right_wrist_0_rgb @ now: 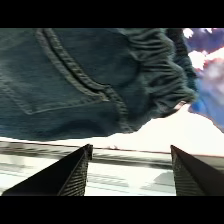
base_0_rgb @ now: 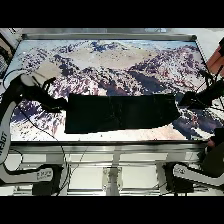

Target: Fold the clothes and pants, and hang the long-sleeved shirts on hangers.

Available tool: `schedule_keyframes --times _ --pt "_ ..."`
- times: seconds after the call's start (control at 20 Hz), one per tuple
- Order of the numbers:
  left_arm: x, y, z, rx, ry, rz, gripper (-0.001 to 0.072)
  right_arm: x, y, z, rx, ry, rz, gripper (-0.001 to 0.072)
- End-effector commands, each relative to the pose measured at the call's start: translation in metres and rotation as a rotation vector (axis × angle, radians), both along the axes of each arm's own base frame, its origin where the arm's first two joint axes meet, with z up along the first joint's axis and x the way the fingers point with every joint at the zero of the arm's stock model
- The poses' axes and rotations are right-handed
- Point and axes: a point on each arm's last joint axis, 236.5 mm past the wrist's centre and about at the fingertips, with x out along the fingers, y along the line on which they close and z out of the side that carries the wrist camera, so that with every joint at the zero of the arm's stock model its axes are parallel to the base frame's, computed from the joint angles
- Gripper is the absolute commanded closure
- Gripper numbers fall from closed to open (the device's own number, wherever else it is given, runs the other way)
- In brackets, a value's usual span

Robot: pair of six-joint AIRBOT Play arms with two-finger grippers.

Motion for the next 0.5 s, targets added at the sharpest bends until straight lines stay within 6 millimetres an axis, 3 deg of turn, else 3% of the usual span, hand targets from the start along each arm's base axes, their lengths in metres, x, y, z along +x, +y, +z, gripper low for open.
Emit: schedule_keyframes --times 0.0,0.1,0.2,0.25,0.3,0.35,0.45 --pt "-0.003 0.015 -0.027 -0.061 -0.016 0.100 0.0089 0.016 0.035 0.018 0.149 -0.083 -0.001 0.0169" --pt "-0.004 0.014 -0.039 -0.059 -0.004 0.103 0.0089 0.034 0.072 0.030 0.251 -0.153 0.027 0.0169" --pt "-0.004 0.009 -0.047 -0.066 0.013 0.098 0.0072 0.042 0.103 0.028 0.236 -0.182 0.105 0.0171" --pt "-0.004 0.008 -0.051 -0.068 0.017 0.091 0.0062 0.043 0.121 0.027 0.226 -0.188 0.156 0.0232" --pt "-0.004 0.005 -0.054 -0.075 0.020 0.083 0.0062 0.044 0.142 0.025 0.217 -0.198 0.213 0.0351" --pt "-0.003 0.001 -0.055 -0.097 0.018 0.080 0.0062 0.046 0.161 0.022 0.204 -0.211 0.263 0.0400" --pt "0.003 -0.008 -0.052 -0.148 -0.002 0.075 0.0063 0.052 0.200 0.013 0.183 -0.246 0.351 0.0400"
